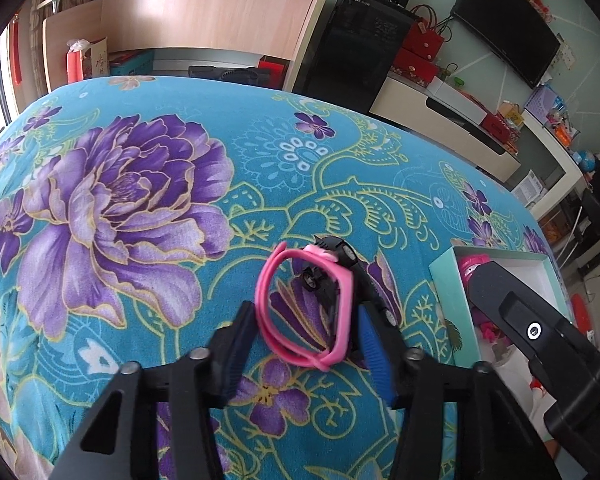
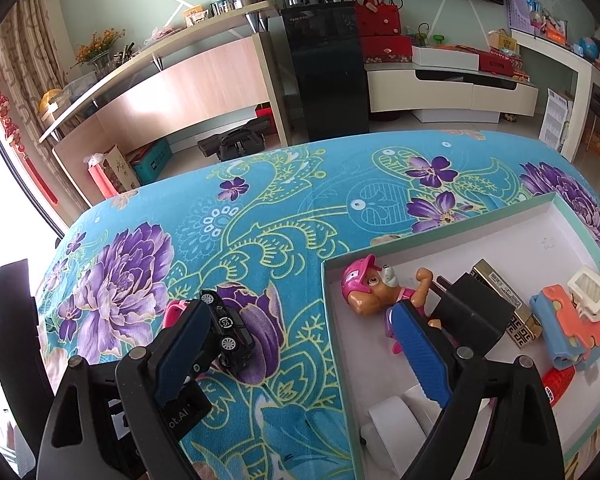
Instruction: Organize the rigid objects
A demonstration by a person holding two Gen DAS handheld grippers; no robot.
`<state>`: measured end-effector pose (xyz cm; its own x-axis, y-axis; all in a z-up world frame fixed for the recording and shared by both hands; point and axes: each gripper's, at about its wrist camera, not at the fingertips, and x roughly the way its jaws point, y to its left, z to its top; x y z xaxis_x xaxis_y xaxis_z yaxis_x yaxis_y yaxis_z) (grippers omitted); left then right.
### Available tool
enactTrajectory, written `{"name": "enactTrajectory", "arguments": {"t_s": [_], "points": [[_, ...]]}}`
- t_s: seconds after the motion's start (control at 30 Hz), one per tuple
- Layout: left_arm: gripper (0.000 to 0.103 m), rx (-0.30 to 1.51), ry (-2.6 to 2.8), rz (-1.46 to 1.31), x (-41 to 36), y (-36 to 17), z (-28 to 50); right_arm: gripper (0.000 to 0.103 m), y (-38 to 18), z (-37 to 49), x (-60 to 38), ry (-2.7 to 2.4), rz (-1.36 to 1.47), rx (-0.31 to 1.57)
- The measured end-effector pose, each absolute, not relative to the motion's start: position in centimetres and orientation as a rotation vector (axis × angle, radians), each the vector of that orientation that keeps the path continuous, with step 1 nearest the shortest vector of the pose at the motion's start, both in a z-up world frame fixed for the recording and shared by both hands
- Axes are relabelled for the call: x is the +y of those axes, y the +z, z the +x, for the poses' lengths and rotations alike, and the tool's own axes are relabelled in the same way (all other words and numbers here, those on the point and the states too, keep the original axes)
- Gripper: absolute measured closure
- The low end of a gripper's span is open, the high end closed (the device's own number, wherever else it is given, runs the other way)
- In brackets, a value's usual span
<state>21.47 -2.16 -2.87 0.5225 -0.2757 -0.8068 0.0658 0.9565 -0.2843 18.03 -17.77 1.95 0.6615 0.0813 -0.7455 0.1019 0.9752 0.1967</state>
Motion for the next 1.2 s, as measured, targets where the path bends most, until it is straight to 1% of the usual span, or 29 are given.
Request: {"name": "enactTrajectory", "arguments": {"t_s": [0.27, 0.5, 0.73, 0.97, 1.1, 1.13, 1.2], "points": [[0.051, 0.996, -0.142, -0.227, -0.9, -2.5, 21.0, 0.011, 1.8, 18.1, -17.8, -0.009, 0.232, 0.855], [0.051, 0.989, 0.056, -0.273, 3.0, -2.1, 20.7, 0.011, 1.4, 18.2, -17.4, 0.022, 0.241, 0.856], [0.051, 0.971, 0.192, -0.382, 7.1, -1.6, 19.7, 0.011, 0.8, 18.5, -15.5, 0.09, 0.202, 0.851], [0.051, 0.959, 0.218, -0.425, 8.3, -1.3, 19.3, 0.011, -0.7, 19.1, -13.2, 0.152, 0.138, 0.858], [0.051, 0.968, 0.205, -0.432, 8.2, -1.4, 19.3, 0.015, -1.2, 19.2, -11.9, 0.174, 0.098, 0.852], [0.051, 0.968, 0.204, -0.434, 8.2, -1.4, 19.3, 0.023, -1.5, 19.2, -11.7, 0.169, 0.091, 0.851], [0.051, 0.968, 0.203, -0.438, 8.3, -1.4, 19.3, 0.034, -2.2, 19.6, -11.4, 0.153, 0.074, 0.866]]}}
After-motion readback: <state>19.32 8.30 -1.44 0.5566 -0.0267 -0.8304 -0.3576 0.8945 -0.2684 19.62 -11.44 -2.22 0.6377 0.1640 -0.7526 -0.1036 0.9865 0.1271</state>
